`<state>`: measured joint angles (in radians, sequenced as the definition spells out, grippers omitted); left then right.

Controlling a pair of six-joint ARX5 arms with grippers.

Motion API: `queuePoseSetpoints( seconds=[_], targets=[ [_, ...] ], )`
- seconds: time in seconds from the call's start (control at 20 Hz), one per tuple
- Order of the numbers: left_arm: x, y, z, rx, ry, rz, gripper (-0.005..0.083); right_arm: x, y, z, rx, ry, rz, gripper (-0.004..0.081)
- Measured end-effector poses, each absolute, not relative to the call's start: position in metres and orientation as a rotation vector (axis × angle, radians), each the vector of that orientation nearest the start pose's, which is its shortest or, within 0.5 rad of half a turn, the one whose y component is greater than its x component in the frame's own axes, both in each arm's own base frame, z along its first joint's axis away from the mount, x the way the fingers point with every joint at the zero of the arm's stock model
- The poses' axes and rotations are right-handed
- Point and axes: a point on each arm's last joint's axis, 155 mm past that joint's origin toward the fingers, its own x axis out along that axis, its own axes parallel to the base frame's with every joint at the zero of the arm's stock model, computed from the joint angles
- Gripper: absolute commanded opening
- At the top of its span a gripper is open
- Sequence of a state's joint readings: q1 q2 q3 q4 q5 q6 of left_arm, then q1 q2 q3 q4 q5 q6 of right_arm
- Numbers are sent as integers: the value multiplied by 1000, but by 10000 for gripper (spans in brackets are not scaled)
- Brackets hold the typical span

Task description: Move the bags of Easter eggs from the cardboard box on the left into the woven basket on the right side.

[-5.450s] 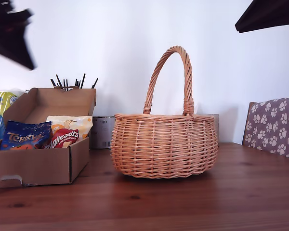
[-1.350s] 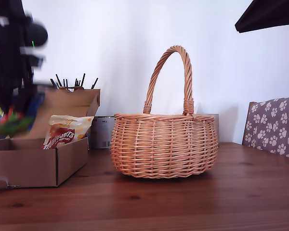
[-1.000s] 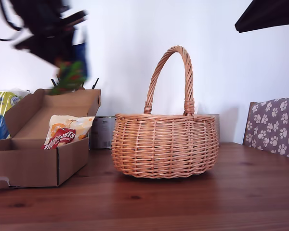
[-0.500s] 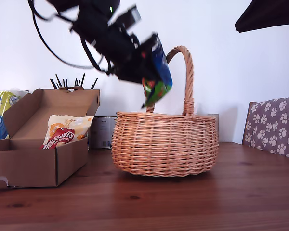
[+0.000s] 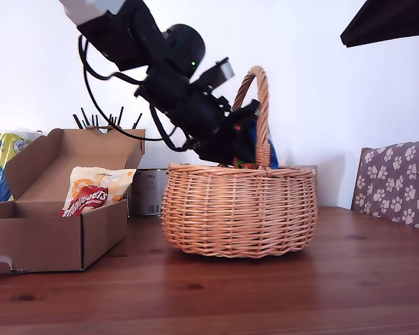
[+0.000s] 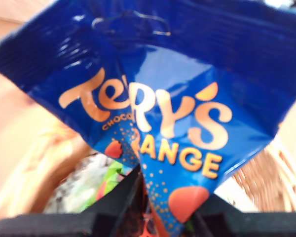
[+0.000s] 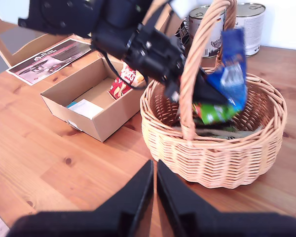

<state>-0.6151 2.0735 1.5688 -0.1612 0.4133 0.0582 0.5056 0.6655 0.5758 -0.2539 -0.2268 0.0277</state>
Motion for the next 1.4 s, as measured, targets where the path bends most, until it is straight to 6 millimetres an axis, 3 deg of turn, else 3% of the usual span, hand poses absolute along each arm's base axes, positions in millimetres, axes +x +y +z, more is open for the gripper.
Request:
queuePoseSetpoints(
  seconds=[0.3,0.35,0.5,0.55,0.8,1.0,1.15,1.25,1.4],
  targets=[
    [419,-392,111,136,738,-1007,66,237,179,221,-23,358,720,-12],
    [418,-392,110,137,742,-1005,125,237,179,221,-23,358,720,-12],
    [417,-390,109,140,755,-1001,410,237,179,221,-23,358,720,-12],
    [416,-390,109,139,763,-1004,432,237,179,221,-23,358,720,-12],
    [405,-386,107,158,824,-1017,425,237,179,221,-23,358,720,-12],
    [397,-368,115,164,891,-988,407,237,179,221,-23,359,720,-12],
    [401,-348,127,186,894,-946,267,237,179,221,-23,358,720,-12],
    [402,-330,131,192,918,-918,129,237,179,221,-23,359,720,-12],
    [398,-306,133,194,967,-898,71,237,179,221,-23,358,720,-12]
  ],
)
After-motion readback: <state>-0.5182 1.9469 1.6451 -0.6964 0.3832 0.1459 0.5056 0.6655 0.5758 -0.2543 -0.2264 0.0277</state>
